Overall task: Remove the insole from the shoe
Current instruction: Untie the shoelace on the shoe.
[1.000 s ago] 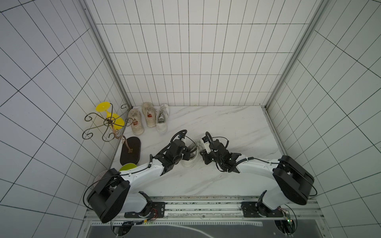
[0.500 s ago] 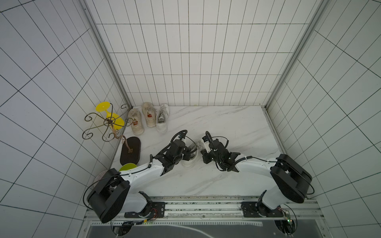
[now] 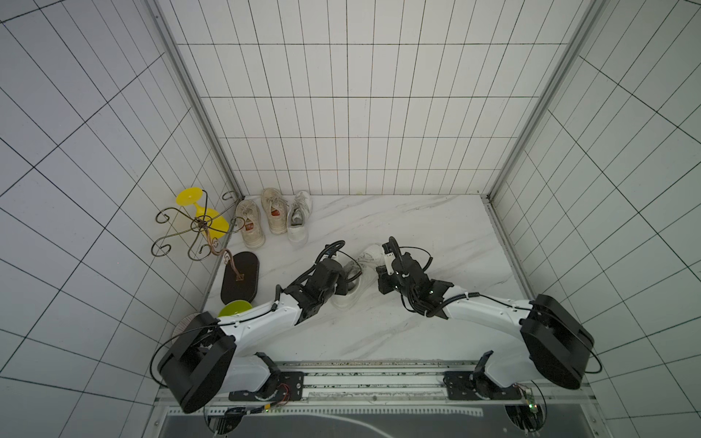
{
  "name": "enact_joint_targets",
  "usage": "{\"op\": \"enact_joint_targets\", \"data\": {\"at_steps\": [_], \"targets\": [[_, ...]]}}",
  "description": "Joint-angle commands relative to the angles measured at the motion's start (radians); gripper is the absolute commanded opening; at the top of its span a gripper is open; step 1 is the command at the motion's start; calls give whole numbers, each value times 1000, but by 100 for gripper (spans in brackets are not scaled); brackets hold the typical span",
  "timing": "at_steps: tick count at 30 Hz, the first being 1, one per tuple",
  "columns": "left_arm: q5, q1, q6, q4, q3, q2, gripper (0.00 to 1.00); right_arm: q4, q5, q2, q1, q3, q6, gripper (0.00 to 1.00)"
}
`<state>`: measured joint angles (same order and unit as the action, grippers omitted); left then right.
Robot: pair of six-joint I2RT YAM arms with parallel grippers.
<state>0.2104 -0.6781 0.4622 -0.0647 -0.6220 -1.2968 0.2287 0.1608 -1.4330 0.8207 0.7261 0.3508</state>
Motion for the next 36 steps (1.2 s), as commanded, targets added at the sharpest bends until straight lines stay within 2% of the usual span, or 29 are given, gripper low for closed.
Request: {"op": "enact_joint_targets", "data": {"at_steps": [1, 17, 23, 26, 36], "targets": [[44, 30, 30, -3, 5, 33, 0, -39, 70, 36, -23, -80, 55, 0], [30, 54, 30, 1, 17, 45, 0, -149, 171, 258, -233, -169, 128, 0], [24, 56, 29, 6, 19, 49, 0, -204, 138, 335, -358, -186, 174, 0], [13, 56, 27, 11, 20, 47, 0, -209, 67, 342, -421, -193, 193, 0], [-3, 57, 27, 25, 25, 43, 0, -214, 27, 343, -473, -209, 207, 0]]}}
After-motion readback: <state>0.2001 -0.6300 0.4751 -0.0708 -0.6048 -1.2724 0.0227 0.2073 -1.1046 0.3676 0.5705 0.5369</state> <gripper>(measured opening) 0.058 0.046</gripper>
